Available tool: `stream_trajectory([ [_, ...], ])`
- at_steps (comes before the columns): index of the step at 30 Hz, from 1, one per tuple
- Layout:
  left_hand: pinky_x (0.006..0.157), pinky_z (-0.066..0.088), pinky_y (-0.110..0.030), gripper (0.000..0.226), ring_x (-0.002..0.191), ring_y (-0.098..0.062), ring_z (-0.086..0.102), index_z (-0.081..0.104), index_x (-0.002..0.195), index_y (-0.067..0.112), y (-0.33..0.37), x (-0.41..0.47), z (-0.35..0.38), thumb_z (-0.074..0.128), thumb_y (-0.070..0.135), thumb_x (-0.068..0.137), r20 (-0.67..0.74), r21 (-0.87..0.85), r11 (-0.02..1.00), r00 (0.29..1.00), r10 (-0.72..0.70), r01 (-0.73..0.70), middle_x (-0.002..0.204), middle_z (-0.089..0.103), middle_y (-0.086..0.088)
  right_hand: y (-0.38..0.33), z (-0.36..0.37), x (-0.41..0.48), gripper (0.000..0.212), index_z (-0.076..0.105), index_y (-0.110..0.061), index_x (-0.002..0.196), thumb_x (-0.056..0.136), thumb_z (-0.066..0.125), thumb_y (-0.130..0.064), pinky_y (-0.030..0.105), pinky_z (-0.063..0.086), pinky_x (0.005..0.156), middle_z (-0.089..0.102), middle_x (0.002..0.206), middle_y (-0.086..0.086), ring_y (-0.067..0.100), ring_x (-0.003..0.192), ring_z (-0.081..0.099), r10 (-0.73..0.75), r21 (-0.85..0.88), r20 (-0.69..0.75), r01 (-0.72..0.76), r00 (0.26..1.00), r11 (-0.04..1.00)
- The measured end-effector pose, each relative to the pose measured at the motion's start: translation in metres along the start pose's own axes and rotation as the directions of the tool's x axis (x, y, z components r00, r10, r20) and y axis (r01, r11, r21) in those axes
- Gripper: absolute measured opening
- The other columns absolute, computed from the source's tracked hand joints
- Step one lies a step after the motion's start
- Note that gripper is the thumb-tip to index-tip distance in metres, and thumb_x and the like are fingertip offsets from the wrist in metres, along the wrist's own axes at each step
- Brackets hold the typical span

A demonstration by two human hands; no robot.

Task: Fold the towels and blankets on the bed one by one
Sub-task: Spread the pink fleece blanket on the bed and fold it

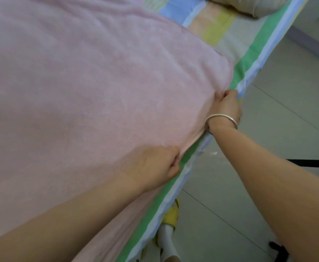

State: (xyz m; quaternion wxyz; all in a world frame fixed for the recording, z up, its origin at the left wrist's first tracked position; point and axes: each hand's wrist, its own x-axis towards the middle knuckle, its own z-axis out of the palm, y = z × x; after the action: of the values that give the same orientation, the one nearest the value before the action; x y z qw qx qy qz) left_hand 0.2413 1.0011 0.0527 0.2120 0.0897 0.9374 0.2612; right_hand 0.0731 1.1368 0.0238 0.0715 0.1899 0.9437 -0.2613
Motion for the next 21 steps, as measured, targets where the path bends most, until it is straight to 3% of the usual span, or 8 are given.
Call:
stream_trajectory([
  [4,0.061,0.043,-0.036,0.012,0.067,-0.025,0.055,0.045,0.082,0.017,-0.005,0.008,0.013,0.047,0.024,0.092,-0.023,-0.075,0.994,0.996,-0.082,0.080,0.070,0.051,0.001,0.009,0.003,0.007,0.033,0.052,-0.010,0.118,0.100,0.041,-0.035,0.037,0.041,0.089,0.061,0.118,0.020,0.037,0.110,0.056,-0.039,-0.042,0.093,0.043,0.995,0.998],
  [10,0.064,0.045,-0.033,0.029,0.071,-0.017,0.056,0.050,0.084,0.024,0.002,0.003,0.013,0.051,0.052,0.091,-0.116,-0.102,0.982,0.979,-0.168,0.157,0.076,0.059,0.005,-0.004,-0.007,0.026,0.033,0.056,-0.017,0.092,0.093,0.045,-0.048,0.036,0.043,0.087,0.065,0.107,0.014,0.035,0.101,0.058,-0.035,-0.022,0.122,0.038,0.992,0.999],
  [16,0.058,0.034,-0.028,0.019,0.065,-0.016,0.053,0.054,0.074,0.022,-0.018,0.051,-0.030,0.057,0.031,0.090,-0.308,-0.228,0.929,0.884,-0.352,0.291,0.064,0.055,0.008,-0.036,-0.018,0.081,0.051,0.062,-0.008,0.121,0.099,0.037,-0.047,0.035,0.041,0.095,0.061,0.126,0.015,0.033,0.117,0.055,0.066,0.005,0.129,-0.067,0.990,0.998],
  [19,0.061,0.045,-0.031,0.021,0.063,-0.019,0.059,0.058,0.073,0.019,-0.033,0.075,-0.038,0.057,0.030,0.091,-0.306,-0.289,0.908,0.870,-0.387,0.303,0.062,0.060,0.005,-0.041,-0.012,0.097,0.050,0.060,-0.010,0.123,0.098,0.039,-0.048,0.035,0.041,0.094,0.062,0.125,0.014,0.033,0.117,0.055,0.074,0.015,0.138,-0.076,0.988,0.997],
  [21,0.060,0.044,-0.031,0.019,0.066,-0.019,0.060,0.061,0.076,0.017,-0.036,0.083,-0.035,0.058,0.029,0.090,-0.267,-0.260,0.917,0.890,-0.370,0.304,0.062,0.059,0.006,-0.039,-0.009,0.104,0.043,0.058,-0.012,0.123,0.098,0.040,-0.043,0.035,0.041,0.094,0.061,0.125,0.013,0.032,0.118,0.054,0.060,-0.007,0.117,-0.060,0.991,0.998],
])
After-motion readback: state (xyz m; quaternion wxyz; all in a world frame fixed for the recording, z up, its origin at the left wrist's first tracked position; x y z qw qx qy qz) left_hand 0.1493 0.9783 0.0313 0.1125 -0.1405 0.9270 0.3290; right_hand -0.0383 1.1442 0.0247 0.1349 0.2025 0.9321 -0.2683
